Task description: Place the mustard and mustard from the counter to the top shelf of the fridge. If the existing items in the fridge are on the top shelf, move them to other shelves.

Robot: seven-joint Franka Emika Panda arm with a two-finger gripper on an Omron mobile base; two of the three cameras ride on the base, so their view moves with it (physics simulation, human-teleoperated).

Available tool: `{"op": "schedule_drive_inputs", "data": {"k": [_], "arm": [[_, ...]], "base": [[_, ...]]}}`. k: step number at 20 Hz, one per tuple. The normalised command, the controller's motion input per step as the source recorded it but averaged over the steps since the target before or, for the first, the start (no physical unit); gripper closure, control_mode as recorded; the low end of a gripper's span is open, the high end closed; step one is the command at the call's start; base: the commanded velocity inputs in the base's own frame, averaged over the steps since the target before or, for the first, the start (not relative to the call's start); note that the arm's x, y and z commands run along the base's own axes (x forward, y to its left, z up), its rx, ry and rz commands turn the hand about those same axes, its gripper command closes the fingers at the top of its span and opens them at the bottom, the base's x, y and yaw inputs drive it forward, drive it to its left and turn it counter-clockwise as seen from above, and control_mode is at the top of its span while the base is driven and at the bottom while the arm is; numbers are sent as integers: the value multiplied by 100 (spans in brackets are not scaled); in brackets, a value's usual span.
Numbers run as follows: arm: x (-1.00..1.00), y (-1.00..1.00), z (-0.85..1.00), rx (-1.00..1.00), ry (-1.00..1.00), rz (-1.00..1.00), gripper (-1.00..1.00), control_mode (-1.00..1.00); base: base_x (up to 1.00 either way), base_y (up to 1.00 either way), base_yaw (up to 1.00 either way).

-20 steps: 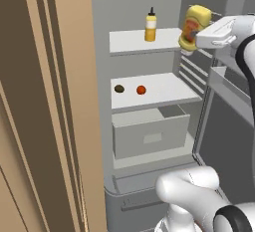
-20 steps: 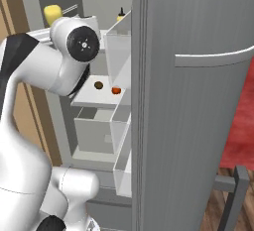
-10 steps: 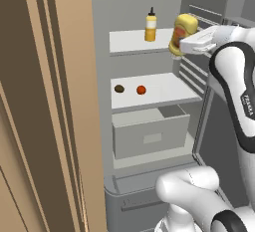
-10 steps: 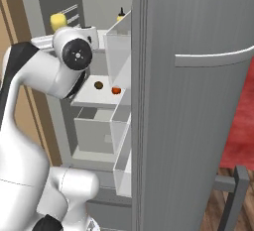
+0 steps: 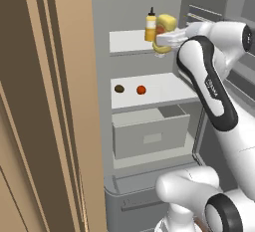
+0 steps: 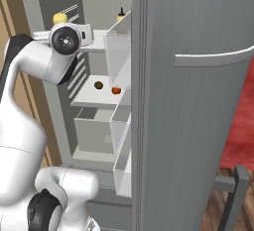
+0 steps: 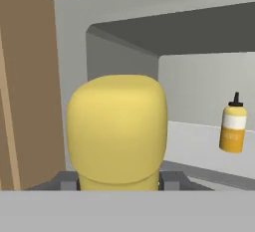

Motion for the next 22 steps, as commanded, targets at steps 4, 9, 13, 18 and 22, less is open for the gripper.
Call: {"op": "schedule_drive_inputs", "data": {"k": [4,9,13,18,22], "arm": [[4,0,0,0,10,0,100,-100],[22,0,-8,0,0,-2,100,-100],[51,0,-3,0,0,-7,100,-100],[53,0,-2,0,0,-8,100,-100],[46,0,-11,0,0,-7,100,-100]], "base": [[0,0,0],[0,0,0],[0,0,0],[0,0,0],[0,0,0]]}}
